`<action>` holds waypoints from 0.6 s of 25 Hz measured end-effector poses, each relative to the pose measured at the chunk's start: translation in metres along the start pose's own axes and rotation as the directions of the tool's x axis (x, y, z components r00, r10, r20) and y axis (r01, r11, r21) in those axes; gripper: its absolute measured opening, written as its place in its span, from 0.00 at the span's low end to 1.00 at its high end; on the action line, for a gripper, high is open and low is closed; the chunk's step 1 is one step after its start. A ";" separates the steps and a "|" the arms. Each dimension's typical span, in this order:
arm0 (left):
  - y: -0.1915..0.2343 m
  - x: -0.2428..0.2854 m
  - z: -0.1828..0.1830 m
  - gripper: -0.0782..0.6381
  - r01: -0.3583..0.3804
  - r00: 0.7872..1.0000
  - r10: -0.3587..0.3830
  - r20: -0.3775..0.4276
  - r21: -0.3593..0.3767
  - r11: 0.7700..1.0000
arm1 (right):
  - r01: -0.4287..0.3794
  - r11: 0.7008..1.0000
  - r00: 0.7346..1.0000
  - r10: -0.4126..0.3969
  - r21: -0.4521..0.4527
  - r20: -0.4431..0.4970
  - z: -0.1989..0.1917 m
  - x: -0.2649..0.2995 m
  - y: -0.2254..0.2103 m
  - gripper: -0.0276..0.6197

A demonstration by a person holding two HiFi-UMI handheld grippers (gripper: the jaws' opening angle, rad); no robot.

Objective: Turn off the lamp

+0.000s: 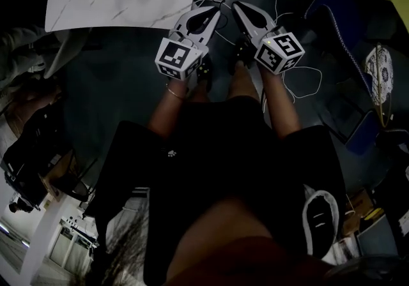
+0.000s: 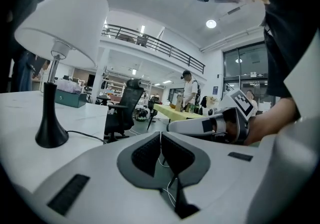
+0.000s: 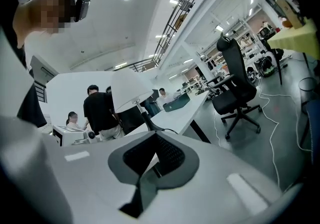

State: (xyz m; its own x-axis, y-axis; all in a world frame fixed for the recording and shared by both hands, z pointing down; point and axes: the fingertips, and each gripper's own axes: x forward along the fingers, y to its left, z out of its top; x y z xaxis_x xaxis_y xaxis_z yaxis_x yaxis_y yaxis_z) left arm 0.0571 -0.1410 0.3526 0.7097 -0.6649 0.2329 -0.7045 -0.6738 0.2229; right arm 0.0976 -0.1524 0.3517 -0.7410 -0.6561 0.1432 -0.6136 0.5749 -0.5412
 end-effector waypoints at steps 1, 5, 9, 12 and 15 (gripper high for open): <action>0.000 -0.001 0.003 0.13 0.003 1.000 -0.003 0.004 0.003 1.000 | -0.002 1.000 1.000 0.002 -0.003 0.002 0.003 0.000 0.003 0.04; -0.002 -0.009 0.016 0.13 0.013 1.000 -0.013 0.020 0.016 1.000 | 0.002 1.000 1.000 -0.002 -0.022 0.010 0.013 -0.002 0.017 0.04; -0.001 -0.018 0.033 0.13 0.007 0.999 -0.008 0.037 0.025 1.000 | 0.003 0.999 1.000 -0.003 -0.051 0.014 0.023 -0.003 0.033 0.04; -0.003 -0.025 0.041 0.13 0.008 0.998 -0.009 0.054 0.027 1.000 | 0.009 0.998 1.000 -0.008 -0.065 0.023 0.030 -0.007 0.042 0.04; -0.005 -0.033 0.047 0.13 0.021 0.997 -0.024 0.077 0.037 0.999 | 0.013 0.997 0.999 -0.010 -0.081 0.037 0.036 -0.008 0.051 0.04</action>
State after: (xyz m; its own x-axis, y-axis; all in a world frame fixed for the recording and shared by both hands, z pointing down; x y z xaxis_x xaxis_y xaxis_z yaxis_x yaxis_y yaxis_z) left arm 0.0379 -0.1307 0.2992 0.7251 -0.6712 0.1538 -0.6883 -0.6994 0.1925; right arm 0.0822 -0.1354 0.2926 -0.7240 -0.6797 0.1176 -0.6434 0.6039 -0.4704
